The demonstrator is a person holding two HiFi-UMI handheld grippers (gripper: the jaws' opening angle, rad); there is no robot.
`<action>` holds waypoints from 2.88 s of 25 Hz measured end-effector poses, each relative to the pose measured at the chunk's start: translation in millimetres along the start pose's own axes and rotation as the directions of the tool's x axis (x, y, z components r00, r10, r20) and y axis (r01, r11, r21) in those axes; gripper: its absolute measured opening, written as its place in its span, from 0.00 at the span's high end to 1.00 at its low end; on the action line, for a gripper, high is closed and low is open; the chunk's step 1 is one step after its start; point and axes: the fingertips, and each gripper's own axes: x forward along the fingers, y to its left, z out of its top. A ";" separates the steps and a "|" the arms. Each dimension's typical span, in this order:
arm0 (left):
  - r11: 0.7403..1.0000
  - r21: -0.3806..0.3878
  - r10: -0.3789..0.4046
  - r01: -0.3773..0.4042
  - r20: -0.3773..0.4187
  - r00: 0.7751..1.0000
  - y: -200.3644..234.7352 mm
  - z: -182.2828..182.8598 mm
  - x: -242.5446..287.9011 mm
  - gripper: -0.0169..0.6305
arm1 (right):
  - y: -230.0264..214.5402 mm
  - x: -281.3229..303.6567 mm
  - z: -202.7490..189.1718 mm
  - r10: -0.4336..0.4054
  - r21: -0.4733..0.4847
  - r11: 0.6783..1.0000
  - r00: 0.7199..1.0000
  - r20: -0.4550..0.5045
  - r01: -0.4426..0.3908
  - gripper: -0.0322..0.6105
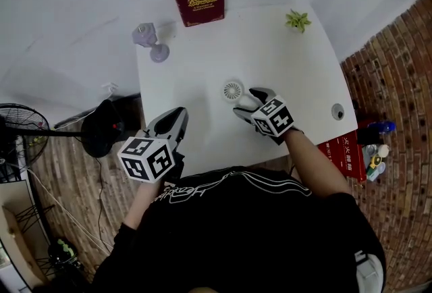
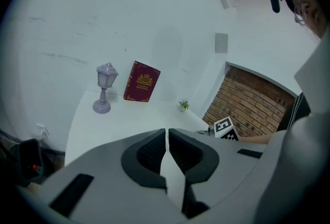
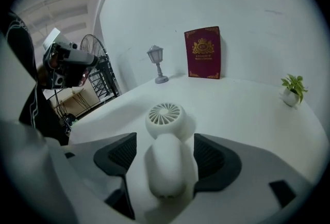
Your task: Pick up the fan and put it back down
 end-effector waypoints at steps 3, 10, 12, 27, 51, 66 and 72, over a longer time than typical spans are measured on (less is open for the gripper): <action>1.000 -0.002 0.001 -0.001 -0.005 1.000 3.0 0.7 3.3 0.91 | -1.7 5.9 -5.5 -0.011 -0.034 0.999 0.999 -0.040 0.010 0.46; 1.000 0.000 0.000 0.000 -0.012 1.000 7.0 4.1 9.6 0.91 | -4.1 12.0 -9.3 -0.041 -0.073 0.997 0.996 -0.081 0.035 0.61; 1.000 0.001 0.001 -0.001 -0.016 1.000 8.0 4.2 10.7 0.91 | -3.1 12.5 -10.7 -0.041 -0.074 0.997 0.995 -0.091 0.035 0.64; 1.000 0.011 0.011 -0.011 -0.006 1.000 4.8 4.5 1.3 0.91 | 1.9 9.1 -3.2 -0.053 -0.087 0.995 0.997 -0.057 0.048 0.65; 0.997 0.055 -0.057 0.053 0.067 0.996 -75.7 -11.0 -32.8 0.91 | 68.2 -151.6 48.4 -0.037 0.048 0.999 0.949 0.313 0.023 0.65; 0.981 0.120 -0.155 0.150 0.037 0.987 -140.4 -30.4 -26.7 0.91 | 84.9 -224.9 23.1 -0.130 0.046 0.992 0.904 0.408 0.122 0.65; 0.976 0.130 -0.178 0.175 0.007 0.984 -155.3 -44.3 -20.2 0.91 | 81.1 -234.1 9.4 -0.163 0.085 0.986 0.896 0.413 0.140 0.65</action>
